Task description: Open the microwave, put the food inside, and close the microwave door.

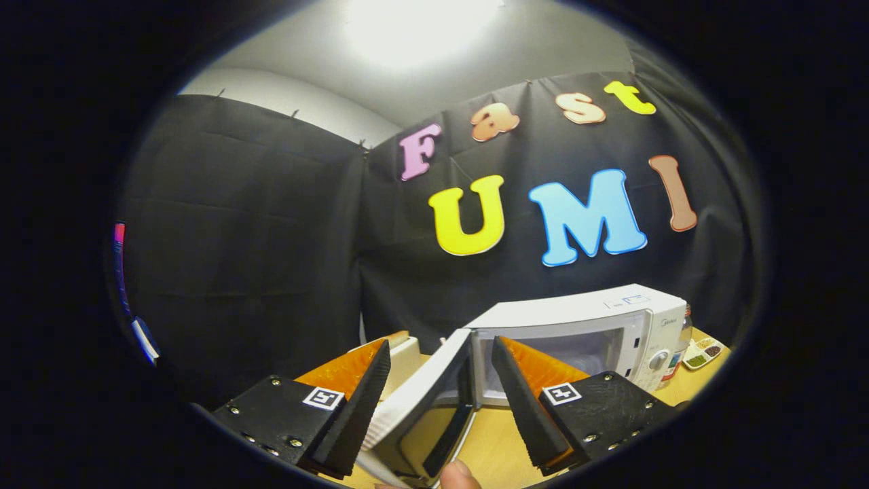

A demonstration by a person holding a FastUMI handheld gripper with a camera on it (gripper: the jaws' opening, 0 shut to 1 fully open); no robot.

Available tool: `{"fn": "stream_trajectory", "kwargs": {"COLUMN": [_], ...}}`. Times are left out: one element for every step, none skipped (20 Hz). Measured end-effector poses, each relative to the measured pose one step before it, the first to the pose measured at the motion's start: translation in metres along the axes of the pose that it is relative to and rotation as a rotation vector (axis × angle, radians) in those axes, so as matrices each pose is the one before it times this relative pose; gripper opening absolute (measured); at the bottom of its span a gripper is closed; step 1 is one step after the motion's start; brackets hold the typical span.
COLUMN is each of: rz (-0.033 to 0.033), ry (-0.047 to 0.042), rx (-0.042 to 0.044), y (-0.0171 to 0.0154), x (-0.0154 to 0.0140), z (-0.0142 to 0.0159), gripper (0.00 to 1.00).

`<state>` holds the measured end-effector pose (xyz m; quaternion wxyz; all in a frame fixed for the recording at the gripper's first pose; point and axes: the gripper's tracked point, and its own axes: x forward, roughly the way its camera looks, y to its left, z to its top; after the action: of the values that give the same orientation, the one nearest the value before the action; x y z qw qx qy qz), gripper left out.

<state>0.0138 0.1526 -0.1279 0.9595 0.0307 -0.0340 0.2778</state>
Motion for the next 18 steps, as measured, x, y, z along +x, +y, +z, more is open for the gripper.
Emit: {"fn": "stream_trajectory", "kwargs": {"rz": [0.03435,0.03930,0.04440,0.04461,0.04268,0.02990,0.01965,0.01911,0.00971,0.01677,0.00119,-0.00719,-0.01666,-0.01999,-0.00061,-0.00801,-0.02740,-0.01645], "ry": [-0.01725,-0.01169,-0.00317,0.00588,0.01193,0.01700,0.01419,0.01548,0.01646,0.01268,0.02066,0.02394,0.02198,0.02273,0.01108,0.02601,0.03264,0.02324], "rx": [-0.01107,-0.01325,-0.01233,-0.00581,-0.00158,-0.00338,-0.00059,0.00004,-0.00080,-0.00038,-0.00330,-0.00205,-0.00194,0.00146,0.01870,0.01977,0.02038,0.01061], "y": [0.01685,0.01689,0.01761,0.01817,0.01688,0.01194,0.00780,0.00835,0.00646,0.00821,0.00415,0.00096,-0.00200,-0.00232,-0.00228,-0.00237,-0.00628,-0.00333], "x": [-0.00812,-0.00494,-0.00410,-0.00279,-0.00069,0.00066,0.00229,0.00190,-0.00035,0.00090,0.00069,0.00264,0.00238,0.00430,0.00240,0.00256,0.00893,-0.00129], "z": [0.00647,0.00231,-0.00122,-0.00510,-0.00837,-0.01020,-0.01030,-0.01076,-0.01040,-0.00877,-0.01009,-0.01140,-0.01113,-0.00902,-0.00909,-0.01404,-0.01090,-0.00689], "gripper": [0.91,0.91,0.91,0.91,0.91,0.91,0.90,0.89,0.88,0.88,0.85,0.70,0.55,0.45,0.28,0.24,0.07,0.04]}}
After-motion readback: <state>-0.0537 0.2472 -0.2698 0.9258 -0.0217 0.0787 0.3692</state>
